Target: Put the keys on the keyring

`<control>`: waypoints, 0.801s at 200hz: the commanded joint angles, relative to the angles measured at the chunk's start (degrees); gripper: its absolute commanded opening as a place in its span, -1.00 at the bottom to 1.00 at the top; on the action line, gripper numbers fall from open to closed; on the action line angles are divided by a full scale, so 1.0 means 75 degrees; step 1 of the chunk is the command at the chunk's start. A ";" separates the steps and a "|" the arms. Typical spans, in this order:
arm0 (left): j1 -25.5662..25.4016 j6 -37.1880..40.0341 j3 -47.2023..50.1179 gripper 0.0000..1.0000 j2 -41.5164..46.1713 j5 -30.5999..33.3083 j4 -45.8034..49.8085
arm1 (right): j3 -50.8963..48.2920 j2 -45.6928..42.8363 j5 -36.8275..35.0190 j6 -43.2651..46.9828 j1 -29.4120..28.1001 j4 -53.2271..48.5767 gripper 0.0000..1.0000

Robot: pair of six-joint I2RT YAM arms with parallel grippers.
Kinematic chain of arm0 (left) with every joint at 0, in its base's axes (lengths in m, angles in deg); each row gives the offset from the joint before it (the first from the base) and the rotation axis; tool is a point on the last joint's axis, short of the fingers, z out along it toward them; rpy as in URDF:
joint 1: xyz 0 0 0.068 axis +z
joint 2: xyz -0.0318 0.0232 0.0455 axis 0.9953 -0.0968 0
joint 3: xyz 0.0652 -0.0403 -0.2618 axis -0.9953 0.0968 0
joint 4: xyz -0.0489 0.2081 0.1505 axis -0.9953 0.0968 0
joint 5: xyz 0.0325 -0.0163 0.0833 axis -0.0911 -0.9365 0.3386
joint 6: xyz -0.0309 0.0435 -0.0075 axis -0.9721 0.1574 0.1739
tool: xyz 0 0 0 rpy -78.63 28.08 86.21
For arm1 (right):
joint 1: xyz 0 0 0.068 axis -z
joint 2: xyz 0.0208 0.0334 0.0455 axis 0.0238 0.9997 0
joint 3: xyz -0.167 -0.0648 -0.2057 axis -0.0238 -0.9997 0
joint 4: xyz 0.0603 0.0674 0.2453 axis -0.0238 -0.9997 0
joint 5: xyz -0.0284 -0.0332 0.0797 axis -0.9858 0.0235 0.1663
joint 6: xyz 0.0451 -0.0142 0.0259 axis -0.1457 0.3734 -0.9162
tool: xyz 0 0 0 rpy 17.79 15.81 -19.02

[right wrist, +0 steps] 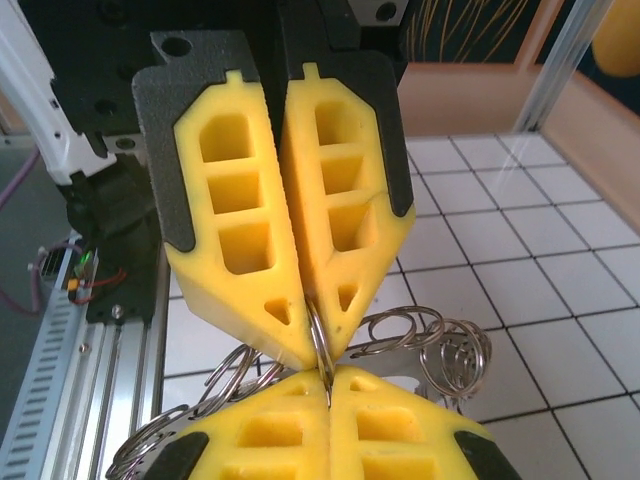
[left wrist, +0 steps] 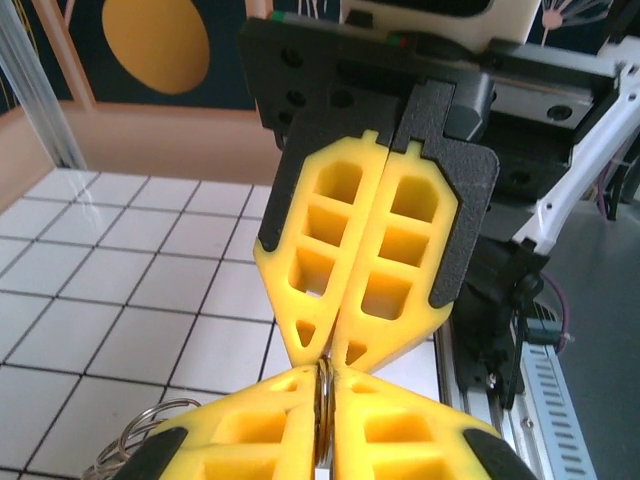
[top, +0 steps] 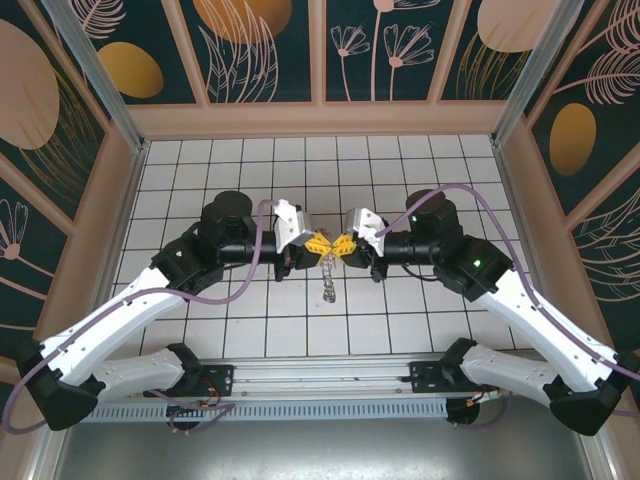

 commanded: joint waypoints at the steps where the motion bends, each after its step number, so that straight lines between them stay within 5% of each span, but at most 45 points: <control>1: -0.0032 0.0415 -0.0185 -0.82 -0.0158 0.0070 0.0929 | 0.0609 0.0080 0.0027 0.0392 -0.0060 0.0015 -1.00; 22: -0.0029 0.0568 -0.0368 -1.00 -0.0324 -0.0066 0.1272 | 0.0837 0.0280 0.0050 0.0523 -0.0083 -0.0268 -1.00; 58: -0.0028 0.0521 -0.0573 -1.00 -0.0624 -0.0409 0.1588 | 0.1138 0.0551 0.0002 0.0644 -0.0112 -0.0513 -1.00; 99: -0.0028 -0.0461 -0.0007 -1.00 0.0001 -0.0981 -0.0254 | 0.0794 0.0387 -0.0278 0.0403 -0.0124 -0.0159 -1.00; 123: -0.0030 -0.1215 0.0339 -1.00 0.0252 -0.1315 -0.1755 | 0.0307 -0.0019 -0.0170 0.0175 -0.0123 0.0411 -0.78; 160: -0.0030 -0.1896 0.0662 -1.00 0.0408 -0.1423 -0.3192 | -0.0156 -0.0424 0.0174 -0.0177 -0.0134 0.1036 -0.74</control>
